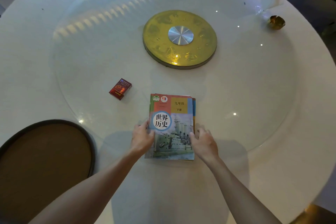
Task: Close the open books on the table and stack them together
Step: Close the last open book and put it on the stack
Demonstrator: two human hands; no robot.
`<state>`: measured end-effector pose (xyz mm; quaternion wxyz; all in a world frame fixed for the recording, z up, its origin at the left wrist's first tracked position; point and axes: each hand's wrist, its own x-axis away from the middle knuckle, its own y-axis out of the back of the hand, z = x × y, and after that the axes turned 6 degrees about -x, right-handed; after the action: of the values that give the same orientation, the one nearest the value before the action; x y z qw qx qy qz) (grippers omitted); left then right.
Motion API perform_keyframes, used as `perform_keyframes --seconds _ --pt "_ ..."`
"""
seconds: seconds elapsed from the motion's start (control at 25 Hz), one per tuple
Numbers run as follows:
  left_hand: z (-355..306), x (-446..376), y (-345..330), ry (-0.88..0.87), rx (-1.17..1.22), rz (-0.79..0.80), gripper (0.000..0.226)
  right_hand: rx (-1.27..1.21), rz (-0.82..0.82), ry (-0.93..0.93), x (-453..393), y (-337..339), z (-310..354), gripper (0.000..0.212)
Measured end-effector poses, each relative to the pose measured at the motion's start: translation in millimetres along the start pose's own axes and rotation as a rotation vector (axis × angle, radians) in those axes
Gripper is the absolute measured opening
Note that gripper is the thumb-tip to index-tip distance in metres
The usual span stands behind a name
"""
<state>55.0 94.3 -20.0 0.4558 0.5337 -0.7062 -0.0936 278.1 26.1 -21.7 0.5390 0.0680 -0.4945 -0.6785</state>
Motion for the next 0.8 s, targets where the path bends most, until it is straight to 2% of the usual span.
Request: perform_keyframes --seconds 0.12,0.36,0.6,0.8 --pt "-2.3 -0.6 -5.1 -0.012 0.008 0.003 0.055 -0.021 0.045 0.046 -9.1 -3.4 5.5 0.029" --pt "-2.0 5.4 -16.0 -0.037 -0.024 0.034 0.079 0.104 -0.013 0.035 5.9 -24.0 10.3 0.035" --pt "-4.1 -12.8 -4.2 0.055 0.156 0.040 0.035 -0.219 -0.073 -0.166 -11.2 -16.1 8.3 0.035" --pt "-6.8 -14.2 -8.8 0.084 0.101 0.066 0.039 -0.195 -0.040 -0.166 -12.9 -19.6 11.2 0.036"
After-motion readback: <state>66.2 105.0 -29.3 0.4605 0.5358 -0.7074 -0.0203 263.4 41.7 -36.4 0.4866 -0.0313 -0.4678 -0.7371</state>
